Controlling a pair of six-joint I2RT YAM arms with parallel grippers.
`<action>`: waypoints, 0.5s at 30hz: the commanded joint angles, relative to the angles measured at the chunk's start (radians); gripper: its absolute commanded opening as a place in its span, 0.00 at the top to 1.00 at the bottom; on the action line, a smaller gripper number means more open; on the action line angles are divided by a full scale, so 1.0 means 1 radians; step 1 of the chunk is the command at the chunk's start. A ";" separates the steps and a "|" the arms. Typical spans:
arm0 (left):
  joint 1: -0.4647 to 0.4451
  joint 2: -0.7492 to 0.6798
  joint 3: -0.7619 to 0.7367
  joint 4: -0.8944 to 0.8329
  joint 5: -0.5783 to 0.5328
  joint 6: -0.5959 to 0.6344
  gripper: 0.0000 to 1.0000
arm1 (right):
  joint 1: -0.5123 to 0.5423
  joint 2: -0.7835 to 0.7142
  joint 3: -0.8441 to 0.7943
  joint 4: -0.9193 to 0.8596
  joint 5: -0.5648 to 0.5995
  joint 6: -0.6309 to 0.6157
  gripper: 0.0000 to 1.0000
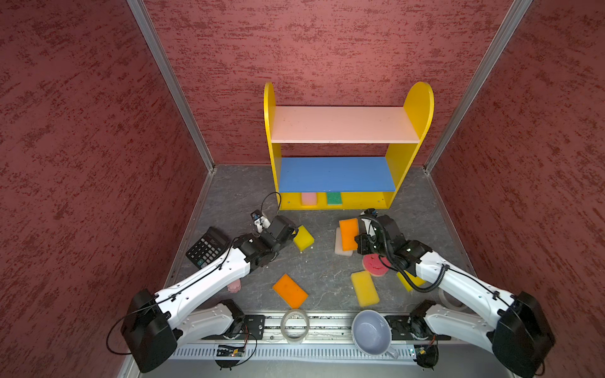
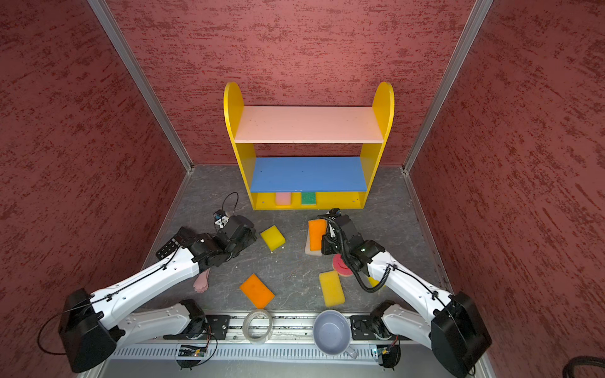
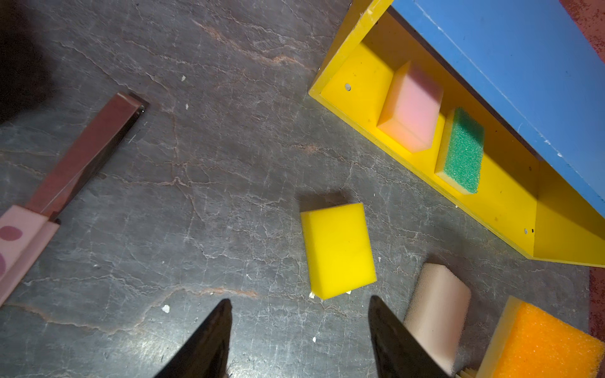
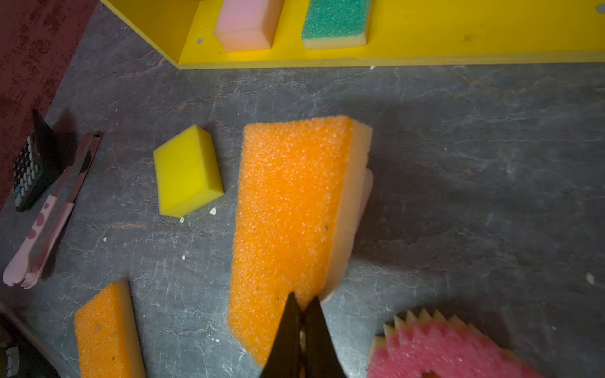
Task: Place and organize the cleaning sponges onto the shelf
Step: 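Carry the orange sponge with the right gripper toward the shelf bottom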
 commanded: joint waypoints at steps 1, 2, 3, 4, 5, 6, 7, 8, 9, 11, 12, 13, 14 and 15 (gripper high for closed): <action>0.003 -0.025 -0.019 0.003 -0.014 0.030 0.34 | -0.033 0.007 0.038 -0.021 0.032 0.013 1.00; 0.003 -0.030 -0.024 0.004 -0.014 0.029 0.34 | -0.043 0.008 0.038 -0.017 0.033 0.014 1.00; 0.005 -0.034 -0.029 0.005 -0.016 0.031 0.34 | -0.054 0.011 0.042 -0.016 0.024 0.014 1.00; 0.004 -0.039 -0.032 0.006 -0.017 0.033 0.34 | -0.066 0.014 0.049 -0.017 0.014 0.014 1.00; 0.004 -0.044 -0.036 0.009 -0.017 0.035 0.34 | -0.074 0.017 0.056 -0.021 0.008 0.014 1.00; 0.004 -0.048 -0.040 0.014 -0.017 0.038 0.34 | -0.079 0.018 0.062 -0.023 0.008 0.012 1.00; 0.004 -0.052 -0.046 0.016 -0.017 0.040 0.34 | -0.084 0.019 0.067 -0.021 0.011 0.010 1.00; 0.004 -0.055 -0.050 0.017 -0.017 0.042 0.34 | -0.091 0.020 0.071 -0.021 0.014 0.008 1.00; 0.005 -0.059 -0.053 0.017 -0.018 0.045 0.34 | -0.098 0.025 0.076 -0.024 0.015 0.008 1.00; 0.006 -0.065 -0.058 0.018 -0.020 0.050 0.34 | -0.111 0.035 0.089 -0.033 0.014 0.006 1.00; 0.004 -0.070 -0.061 0.021 -0.020 0.053 0.34 | -0.116 0.040 0.096 -0.036 0.014 0.004 1.00; 0.004 -0.076 -0.066 0.025 -0.022 0.057 0.34 | -0.121 0.045 0.100 -0.039 0.016 0.002 1.00; 0.004 -0.083 -0.072 0.029 -0.023 0.058 0.34 | -0.127 0.049 0.103 -0.041 0.017 0.000 1.00; 0.004 -0.092 -0.081 0.033 -0.026 0.059 0.34 | -0.135 0.055 0.109 -0.043 0.017 -0.002 1.00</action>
